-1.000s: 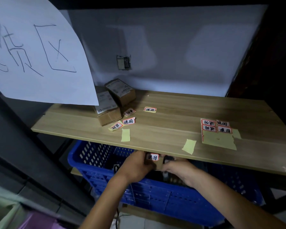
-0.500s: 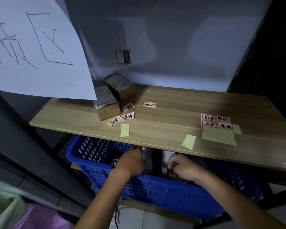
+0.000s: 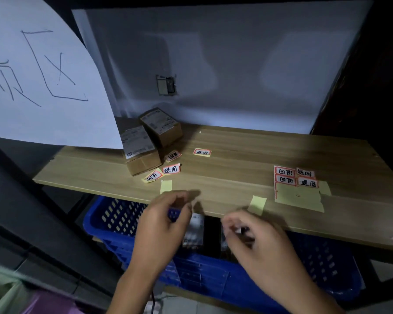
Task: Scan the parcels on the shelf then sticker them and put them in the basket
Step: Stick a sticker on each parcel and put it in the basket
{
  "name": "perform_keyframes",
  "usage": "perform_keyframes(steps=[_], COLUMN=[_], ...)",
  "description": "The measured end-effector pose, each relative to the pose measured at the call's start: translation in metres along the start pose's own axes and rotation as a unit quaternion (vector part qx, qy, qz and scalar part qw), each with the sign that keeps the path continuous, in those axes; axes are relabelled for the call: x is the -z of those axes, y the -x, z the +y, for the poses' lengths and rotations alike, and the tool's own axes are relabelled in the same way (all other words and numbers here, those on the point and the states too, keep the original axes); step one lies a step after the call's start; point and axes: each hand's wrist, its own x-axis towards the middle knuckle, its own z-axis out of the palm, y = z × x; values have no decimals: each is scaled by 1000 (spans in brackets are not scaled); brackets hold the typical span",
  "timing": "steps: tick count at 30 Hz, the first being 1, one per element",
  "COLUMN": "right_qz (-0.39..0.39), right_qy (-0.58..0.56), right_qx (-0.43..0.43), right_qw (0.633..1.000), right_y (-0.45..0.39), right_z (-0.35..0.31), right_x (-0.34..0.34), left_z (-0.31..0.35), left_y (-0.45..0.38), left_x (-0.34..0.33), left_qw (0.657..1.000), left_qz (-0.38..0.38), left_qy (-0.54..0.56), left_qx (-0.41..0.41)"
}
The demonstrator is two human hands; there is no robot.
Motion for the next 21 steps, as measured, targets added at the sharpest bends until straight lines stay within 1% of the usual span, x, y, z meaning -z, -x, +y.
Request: perform_keyframes(steps=[2,3,5,6,8,10,13,16,21], right_qz=[52,71,98,96,60,21,-28,-69,-79], right_qy=[21,44,117,160,235,262,226,219,207], right_qx=[37,51,69,70,52,40,56,81,100], right_qw=[998,995,986,980,969,964,972,970,970], right_y=[-32,-51,-94,-114,-148,-172,-189,-198,-209], right_z=[-7,-8,-7,-6,-4,-3,-10,-13,-11], right_x=[1,1,2,3,5,4,-13,-41,-65], left_z=[-7,-11,-15,-15,-15,-13,-11,-9,-10], left_y=[-14,-18,-23,-24,-23,-23,-24,-27,-33], left_x=[-4,-6,-9,-12,-16,-20,-23,-25,-29], left_qw=[995,988,973,969,969,972,975,979,984], left_qz=[27,29,19,11,4,5,23,59,108], left_qy=[-92,-146,-231,-248,-244,-233,-221,-192,-134], left_qx=[-34,-34,-6,9,24,29,22,27,37])
